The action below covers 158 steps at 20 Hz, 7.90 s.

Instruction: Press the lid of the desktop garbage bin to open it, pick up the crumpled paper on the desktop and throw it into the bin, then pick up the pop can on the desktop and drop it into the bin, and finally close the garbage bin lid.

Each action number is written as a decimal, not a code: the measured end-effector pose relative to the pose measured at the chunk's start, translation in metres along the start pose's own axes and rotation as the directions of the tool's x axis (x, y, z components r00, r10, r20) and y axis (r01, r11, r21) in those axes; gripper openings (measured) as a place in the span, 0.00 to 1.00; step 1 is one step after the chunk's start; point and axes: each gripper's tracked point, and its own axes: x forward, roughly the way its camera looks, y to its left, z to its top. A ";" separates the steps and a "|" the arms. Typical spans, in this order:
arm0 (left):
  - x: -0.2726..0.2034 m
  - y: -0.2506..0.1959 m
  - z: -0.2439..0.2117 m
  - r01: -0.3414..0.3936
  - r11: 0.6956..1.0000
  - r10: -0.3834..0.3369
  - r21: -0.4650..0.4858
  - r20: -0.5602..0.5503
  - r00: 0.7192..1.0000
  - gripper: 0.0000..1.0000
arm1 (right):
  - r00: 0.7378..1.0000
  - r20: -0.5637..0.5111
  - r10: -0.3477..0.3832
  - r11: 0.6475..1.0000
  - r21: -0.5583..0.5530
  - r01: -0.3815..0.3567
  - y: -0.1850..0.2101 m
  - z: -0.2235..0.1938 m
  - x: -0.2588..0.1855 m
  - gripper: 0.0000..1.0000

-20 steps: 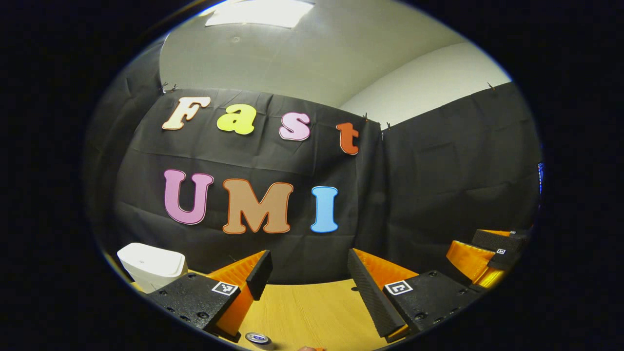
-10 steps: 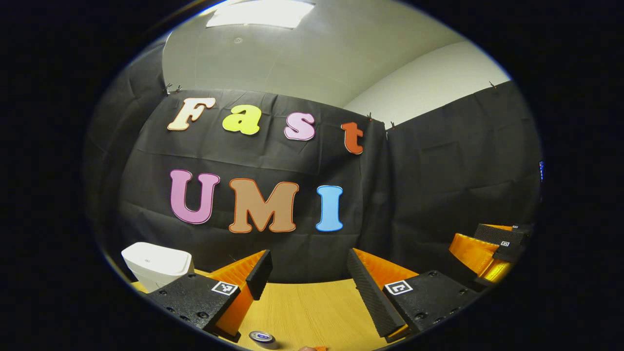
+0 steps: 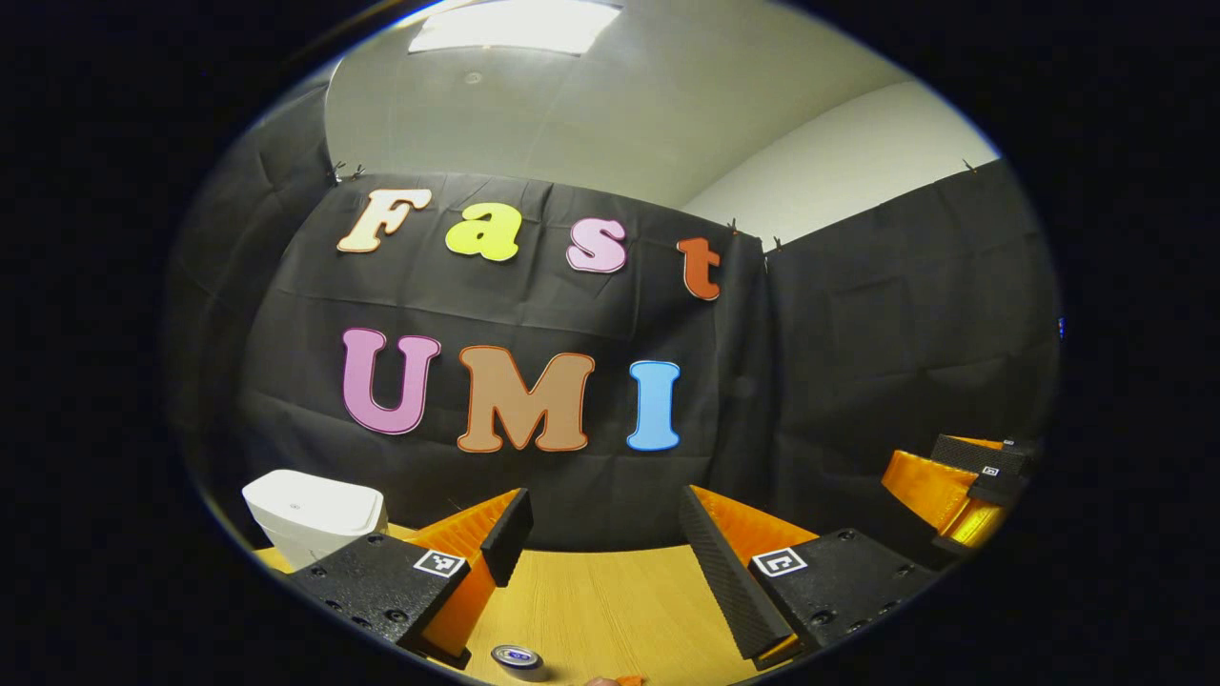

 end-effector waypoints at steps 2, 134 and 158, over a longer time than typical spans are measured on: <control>-0.001 0.002 -0.003 -0.002 1.000 0.002 0.008 -0.010 1.000 0.93 | 1.000 0.003 0.005 1.000 0.007 -0.005 0.000 0.002 0.003 0.98; -0.126 0.226 -0.007 -0.453 0.872 0.469 0.183 -0.048 0.882 0.92 | 0.411 -0.884 0.222 0.897 0.020 -0.441 0.143 -0.452 0.006 0.71; -0.100 0.249 -0.025 -0.414 0.901 0.425 0.128 -0.073 0.902 0.92 | 0.727 -0.413 0.549 0.821 0.100 -0.563 0.276 -0.170 0.106 0.30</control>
